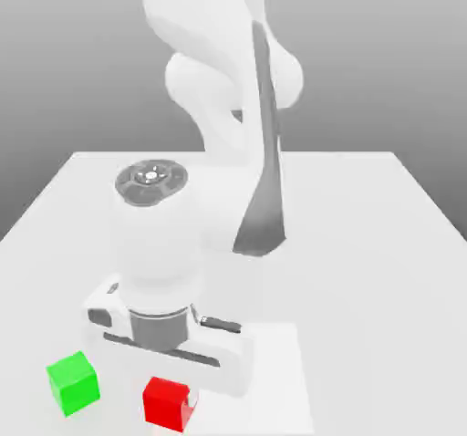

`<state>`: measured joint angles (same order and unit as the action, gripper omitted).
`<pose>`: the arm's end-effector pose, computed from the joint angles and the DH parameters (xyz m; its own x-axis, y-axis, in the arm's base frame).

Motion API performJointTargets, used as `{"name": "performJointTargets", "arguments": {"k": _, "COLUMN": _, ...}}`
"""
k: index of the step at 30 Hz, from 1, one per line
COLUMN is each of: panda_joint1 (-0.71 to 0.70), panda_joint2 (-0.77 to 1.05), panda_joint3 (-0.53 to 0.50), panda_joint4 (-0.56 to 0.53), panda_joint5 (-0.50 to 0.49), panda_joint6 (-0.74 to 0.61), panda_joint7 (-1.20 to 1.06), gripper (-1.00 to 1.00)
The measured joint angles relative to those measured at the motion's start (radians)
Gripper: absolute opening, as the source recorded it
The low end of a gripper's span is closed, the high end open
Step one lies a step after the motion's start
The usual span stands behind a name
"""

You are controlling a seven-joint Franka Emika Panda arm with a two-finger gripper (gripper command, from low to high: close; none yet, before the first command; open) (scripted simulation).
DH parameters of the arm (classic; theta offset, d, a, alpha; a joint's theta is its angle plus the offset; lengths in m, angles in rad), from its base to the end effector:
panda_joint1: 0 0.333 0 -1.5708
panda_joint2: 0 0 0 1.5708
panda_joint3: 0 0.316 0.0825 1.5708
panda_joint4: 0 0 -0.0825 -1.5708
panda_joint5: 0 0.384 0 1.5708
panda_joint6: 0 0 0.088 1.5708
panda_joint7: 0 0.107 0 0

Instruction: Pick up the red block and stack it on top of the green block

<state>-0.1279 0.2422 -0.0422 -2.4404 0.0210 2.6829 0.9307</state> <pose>0.4808 -0.0839 0.2054 0.4371 -0.8994 0.0010 -0.8994 -0.4371 0.0000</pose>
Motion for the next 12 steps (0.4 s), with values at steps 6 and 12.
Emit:
{"name": "performJointTargets", "arguments": {"k": 6, "panda_joint1": -0.117, "panda_joint2": -0.062, "panda_joint3": -0.148, "panda_joint4": -0.016, "panda_joint5": 0.049, "panda_joint6": -0.050, "panda_joint7": 0.172, "gripper": -1.00}}
{"name": "performJointTargets", "arguments": {"k": 12, "panda_joint1": -0.150, "panda_joint2": 0.051, "panda_joint3": -0.129, "panda_joint4": -0.010, "panda_joint5": 0.106, "panda_joint6": 0.054, "panda_joint7": 0.150, "gripper": 1.00}}
